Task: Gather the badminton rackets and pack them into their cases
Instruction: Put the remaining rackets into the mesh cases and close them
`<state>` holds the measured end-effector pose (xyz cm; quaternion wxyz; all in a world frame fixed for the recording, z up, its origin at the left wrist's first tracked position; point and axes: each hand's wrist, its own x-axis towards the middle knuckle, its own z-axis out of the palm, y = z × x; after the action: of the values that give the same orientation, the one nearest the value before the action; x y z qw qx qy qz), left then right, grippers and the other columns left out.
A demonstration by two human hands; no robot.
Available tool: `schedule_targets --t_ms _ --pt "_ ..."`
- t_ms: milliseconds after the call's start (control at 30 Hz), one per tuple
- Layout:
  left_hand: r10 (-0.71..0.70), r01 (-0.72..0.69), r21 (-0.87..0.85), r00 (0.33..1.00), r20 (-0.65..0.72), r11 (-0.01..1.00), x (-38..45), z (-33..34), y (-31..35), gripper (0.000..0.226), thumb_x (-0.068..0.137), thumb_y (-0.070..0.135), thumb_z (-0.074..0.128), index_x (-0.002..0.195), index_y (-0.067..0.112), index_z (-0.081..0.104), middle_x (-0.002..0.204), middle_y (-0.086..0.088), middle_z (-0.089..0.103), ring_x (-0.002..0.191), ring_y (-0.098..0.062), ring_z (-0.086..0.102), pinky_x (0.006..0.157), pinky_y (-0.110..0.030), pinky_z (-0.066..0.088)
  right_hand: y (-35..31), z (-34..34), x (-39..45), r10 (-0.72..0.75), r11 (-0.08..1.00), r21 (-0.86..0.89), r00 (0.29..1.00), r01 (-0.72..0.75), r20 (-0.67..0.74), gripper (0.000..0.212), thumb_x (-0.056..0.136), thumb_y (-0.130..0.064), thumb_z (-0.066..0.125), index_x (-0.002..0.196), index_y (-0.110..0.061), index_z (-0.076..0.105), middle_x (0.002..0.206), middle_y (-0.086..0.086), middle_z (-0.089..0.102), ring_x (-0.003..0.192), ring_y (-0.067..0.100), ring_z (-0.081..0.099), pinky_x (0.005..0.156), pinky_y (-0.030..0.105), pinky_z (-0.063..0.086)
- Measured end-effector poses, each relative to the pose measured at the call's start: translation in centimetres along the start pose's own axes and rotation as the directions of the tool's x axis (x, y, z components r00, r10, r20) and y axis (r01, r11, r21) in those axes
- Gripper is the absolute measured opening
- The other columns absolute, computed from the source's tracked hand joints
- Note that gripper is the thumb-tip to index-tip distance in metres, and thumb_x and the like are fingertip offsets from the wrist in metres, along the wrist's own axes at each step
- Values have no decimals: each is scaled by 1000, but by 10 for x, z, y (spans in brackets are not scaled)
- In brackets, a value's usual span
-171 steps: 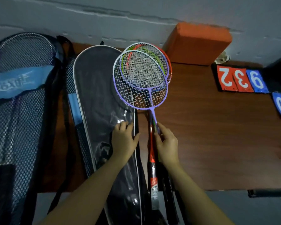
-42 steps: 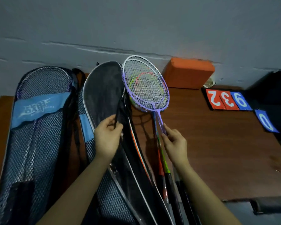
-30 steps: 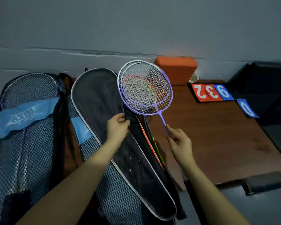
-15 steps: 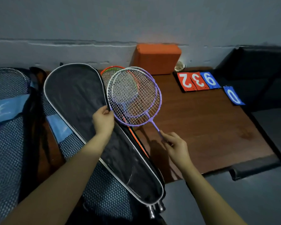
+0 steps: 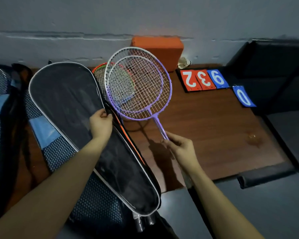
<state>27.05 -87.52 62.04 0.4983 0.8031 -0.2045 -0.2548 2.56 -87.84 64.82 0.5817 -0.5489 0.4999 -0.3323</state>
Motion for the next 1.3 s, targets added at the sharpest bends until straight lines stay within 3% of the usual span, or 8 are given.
schedule_targets --t_ms 200,333,467,567,867,1100,1233,1300 --pt "-5 4 -64 1000 -14 998 0 0 0 33 88 4 55 121 2 57 96 0 59 76 -7 54 55 0 37 7 -11 3 69 998 -4 997 -69 46 27 86 5 56 106 -7 69 53 -13 59 48 1 43 46 13 33" --pt "23 -27 -119 999 -31 993 -2 -6 -1 27 86 4 57 111 5 65 92 -6 67 79 -9 57 75 -25 49 12 -12 2 132 991 -3 987 -132 88 29 83 7 58 101 -12 72 76 0 70 71 14 49 59 20 39" --pt "20 -28 -174 999 -49 984 -5 -13 -2 27 86 6 57 112 4 65 101 -8 68 86 -13 60 87 -35 51 14 -16 -3 145 989 -40 983 -141 116 31 84 11 55 99 -12 69 94 18 68 70 9 53 58 11 43" --pt "0 -16 -200 997 -76 980 -7 -16 -1 30 86 8 60 115 4 62 105 -2 65 94 -16 61 95 -40 49 14 -21 -7 152 988 -17 980 -151 128 29 85 9 55 92 -14 70 80 15 69 53 4 49 49 12 41" --pt "41 -53 -165 997 -72 985 -20 -16 4 32 84 10 63 116 4 62 94 -4 65 89 -13 61 87 -26 49 32 -30 -3 56 960 -281 987 -12 150 37 82 1 62 91 -34 70 75 2 65 57 1 52 58 15 43" --pt "145 -147 -39 988 -59 988 -31 -6 5 24 84 7 58 106 0 65 81 -4 61 67 -8 53 71 -26 45 28 -22 -11 216 976 -91 920 -197 328 31 85 1 60 103 -21 71 69 9 58 56 16 43 48 22 34" --pt "169 -171 -40 985 -44 984 -41 -4 7 35 86 9 59 121 4 59 104 -2 65 91 -12 61 86 -23 49 23 -15 -10 200 980 -94 893 -177 403 43 83 8 58 114 -21 65 69 13 64 46 17 52 43 21 41" --pt "174 -175 -59 985 -22 983 -48 -4 8 36 86 9 59 123 5 57 95 -1 64 83 -11 59 83 -25 50 20 -9 -8 192 981 -77 871 -176 452 45 81 11 59 111 -22 65 73 13 62 44 11 51 41 20 44"
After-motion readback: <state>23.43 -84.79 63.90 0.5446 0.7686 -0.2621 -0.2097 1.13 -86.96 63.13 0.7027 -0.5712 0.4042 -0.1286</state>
